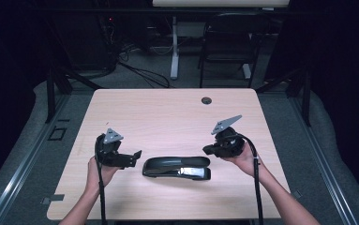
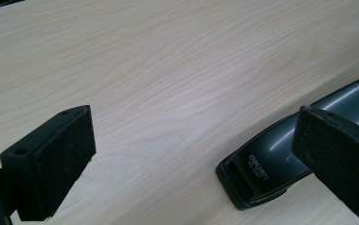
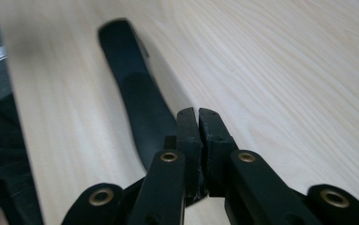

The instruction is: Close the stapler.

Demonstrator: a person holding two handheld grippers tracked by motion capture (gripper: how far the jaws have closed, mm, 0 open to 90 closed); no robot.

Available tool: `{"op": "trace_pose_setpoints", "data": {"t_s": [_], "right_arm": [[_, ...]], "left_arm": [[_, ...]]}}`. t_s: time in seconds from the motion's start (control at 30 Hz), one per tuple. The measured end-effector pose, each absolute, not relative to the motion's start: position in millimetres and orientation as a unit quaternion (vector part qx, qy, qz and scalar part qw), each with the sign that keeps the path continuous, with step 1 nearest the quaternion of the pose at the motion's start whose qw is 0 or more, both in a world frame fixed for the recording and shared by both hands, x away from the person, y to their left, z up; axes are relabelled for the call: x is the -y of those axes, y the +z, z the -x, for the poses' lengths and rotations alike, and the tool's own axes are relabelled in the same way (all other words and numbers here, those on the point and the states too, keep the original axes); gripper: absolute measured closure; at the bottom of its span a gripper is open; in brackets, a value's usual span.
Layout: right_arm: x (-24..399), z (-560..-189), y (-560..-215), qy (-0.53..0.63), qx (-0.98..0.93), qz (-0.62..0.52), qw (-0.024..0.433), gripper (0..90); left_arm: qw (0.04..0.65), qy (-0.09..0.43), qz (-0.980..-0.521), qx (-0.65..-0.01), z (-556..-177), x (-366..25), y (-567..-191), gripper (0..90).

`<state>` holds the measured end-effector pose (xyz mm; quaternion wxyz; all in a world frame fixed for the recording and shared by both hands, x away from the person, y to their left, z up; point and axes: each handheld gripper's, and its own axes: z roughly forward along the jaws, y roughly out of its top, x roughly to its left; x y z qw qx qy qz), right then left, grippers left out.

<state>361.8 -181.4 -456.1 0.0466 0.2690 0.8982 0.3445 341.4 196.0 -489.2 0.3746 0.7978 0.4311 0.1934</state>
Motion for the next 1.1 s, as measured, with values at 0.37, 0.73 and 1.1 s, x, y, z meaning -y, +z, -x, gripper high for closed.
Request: {"op": "trace_pose_setpoints", "data": {"t_s": [0.37,0.73,1.1], "right_arm": [[170.6,-358.9,-465.3,0.311,-0.917,-0.247,0.042,89.0],[167.2,-360.6,-477.5,0.287,-0.925,-0.246,0.040,90.0],[167.0,-363.1,-486.0,0.276,-0.926,-0.254,0.031,90.0]], "left_arm": [[0.375,0.195,-0.798,-0.430,-341.6,-195.3,-489.5,0.3],[0.370,0.196,-0.800,-0.429,-342.0,-193.8,-490.2,0.3],[0.368,0.195,-0.802,-0.427,-341.9,-192.3,-490.3,0.3]]}}
